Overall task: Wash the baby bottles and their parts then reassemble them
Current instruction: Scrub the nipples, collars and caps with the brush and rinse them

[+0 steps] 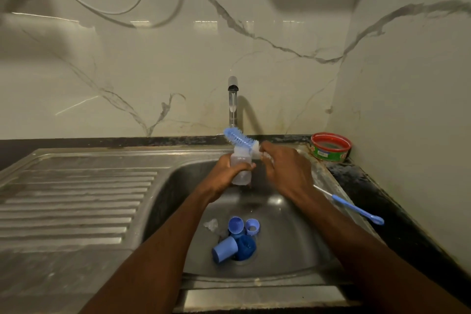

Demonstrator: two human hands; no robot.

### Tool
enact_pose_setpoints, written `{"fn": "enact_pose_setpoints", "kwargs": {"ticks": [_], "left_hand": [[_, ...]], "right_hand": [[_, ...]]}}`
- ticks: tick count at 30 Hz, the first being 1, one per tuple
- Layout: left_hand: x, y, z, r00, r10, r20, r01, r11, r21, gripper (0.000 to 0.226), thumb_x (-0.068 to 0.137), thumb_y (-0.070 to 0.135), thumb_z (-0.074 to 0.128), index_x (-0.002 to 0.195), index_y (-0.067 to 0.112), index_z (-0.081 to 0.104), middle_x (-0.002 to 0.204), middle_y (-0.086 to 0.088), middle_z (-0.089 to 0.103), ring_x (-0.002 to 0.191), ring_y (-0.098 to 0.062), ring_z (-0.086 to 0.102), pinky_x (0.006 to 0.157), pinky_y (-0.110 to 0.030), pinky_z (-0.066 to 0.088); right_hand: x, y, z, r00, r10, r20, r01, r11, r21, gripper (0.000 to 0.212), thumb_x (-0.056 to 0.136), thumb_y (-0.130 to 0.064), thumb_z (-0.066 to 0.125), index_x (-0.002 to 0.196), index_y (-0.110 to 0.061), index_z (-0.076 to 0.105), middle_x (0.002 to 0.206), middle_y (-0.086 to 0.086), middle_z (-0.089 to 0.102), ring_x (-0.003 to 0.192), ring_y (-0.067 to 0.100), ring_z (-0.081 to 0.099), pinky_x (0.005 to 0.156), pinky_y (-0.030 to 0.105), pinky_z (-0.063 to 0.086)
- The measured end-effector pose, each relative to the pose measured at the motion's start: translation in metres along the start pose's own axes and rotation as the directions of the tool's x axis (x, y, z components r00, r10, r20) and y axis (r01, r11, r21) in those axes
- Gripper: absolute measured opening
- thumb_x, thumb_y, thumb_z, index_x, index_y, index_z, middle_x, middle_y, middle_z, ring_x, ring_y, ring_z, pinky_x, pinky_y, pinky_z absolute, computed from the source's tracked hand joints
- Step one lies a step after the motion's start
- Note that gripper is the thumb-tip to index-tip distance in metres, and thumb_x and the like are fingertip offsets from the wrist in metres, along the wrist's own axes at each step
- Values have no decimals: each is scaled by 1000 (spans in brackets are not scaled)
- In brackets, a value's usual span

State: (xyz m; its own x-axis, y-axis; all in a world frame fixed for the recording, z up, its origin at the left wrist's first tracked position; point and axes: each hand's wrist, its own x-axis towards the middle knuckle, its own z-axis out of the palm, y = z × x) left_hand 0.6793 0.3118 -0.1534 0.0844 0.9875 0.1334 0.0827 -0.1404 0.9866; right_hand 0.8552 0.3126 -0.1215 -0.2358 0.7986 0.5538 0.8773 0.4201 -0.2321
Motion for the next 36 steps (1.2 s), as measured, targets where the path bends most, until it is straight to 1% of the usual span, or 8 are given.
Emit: {"fn": "enact_pose_setpoints", "kwargs": {"ticks": [4,7,14,19,23,28,33,36], "left_hand": [[5,-1,-13,991,-51,-122,33,988,-148,31,91,22,72,117,23,56,103,-3,72,91,-18,72,79,-39,62],[4,-1,-12,991,-35,-133,14,988,-151,17,95,24,68,109,26,58,95,1,75,85,-14,73,75,-36,61],[-3,-4,0,997,-69,43,71,996,-58,29,95,27,68,121,26,54,112,-5,70,96,-22,72,82,-39,61],[8,-3,-22,993,-46,-110,26,984,-178,31,95,26,66,124,17,56,105,-6,74,87,-16,73,76,-37,59],[4,-3,-16,992,-95,-88,79,983,-168,31,93,27,70,117,24,52,113,-10,70,87,-15,73,73,-32,60],[-3,-2,1,995,-65,71,68,997,-45,29,93,26,70,119,24,58,109,-6,72,92,-18,73,74,-33,60],[4,-1,-12,993,-72,-92,57,986,-158,41,92,29,71,127,20,52,111,-8,70,91,-18,72,73,-34,60],[5,-1,-14,993,-85,-77,72,985,-160,34,92,29,70,121,21,54,112,-10,70,90,-18,72,73,-34,60]], "right_hand": [[-1,25,-4,991,-75,-107,73,997,-28,20,98,-34,58,117,-34,64,102,-6,72,87,20,67,69,37,55],[-2,31,-3,984,-110,-139,114,993,20,26,94,-29,65,119,-34,68,106,-5,73,91,21,68,71,41,57],[4,8,13,965,-242,-96,232,967,-104,36,82,-23,78,114,-37,68,102,-8,70,76,20,68,57,29,49],[3,31,4,971,-186,-153,193,981,32,29,91,-27,68,119,-35,67,105,-7,72,87,20,68,69,40,58],[1,29,8,971,-190,-148,194,981,14,29,90,-28,68,119,-36,67,108,-9,72,90,19,69,69,40,58],[6,7,17,962,-246,-118,234,966,-112,40,78,-23,81,115,-35,69,101,-6,70,73,22,68,56,27,46],[1,31,8,963,-214,-165,203,976,-79,31,89,-26,71,118,-38,67,103,-9,70,80,18,67,60,33,53],[-1,36,5,967,-192,-167,184,981,-63,27,91,-28,66,117,-37,68,106,-11,71,85,19,68,63,35,54]]}}
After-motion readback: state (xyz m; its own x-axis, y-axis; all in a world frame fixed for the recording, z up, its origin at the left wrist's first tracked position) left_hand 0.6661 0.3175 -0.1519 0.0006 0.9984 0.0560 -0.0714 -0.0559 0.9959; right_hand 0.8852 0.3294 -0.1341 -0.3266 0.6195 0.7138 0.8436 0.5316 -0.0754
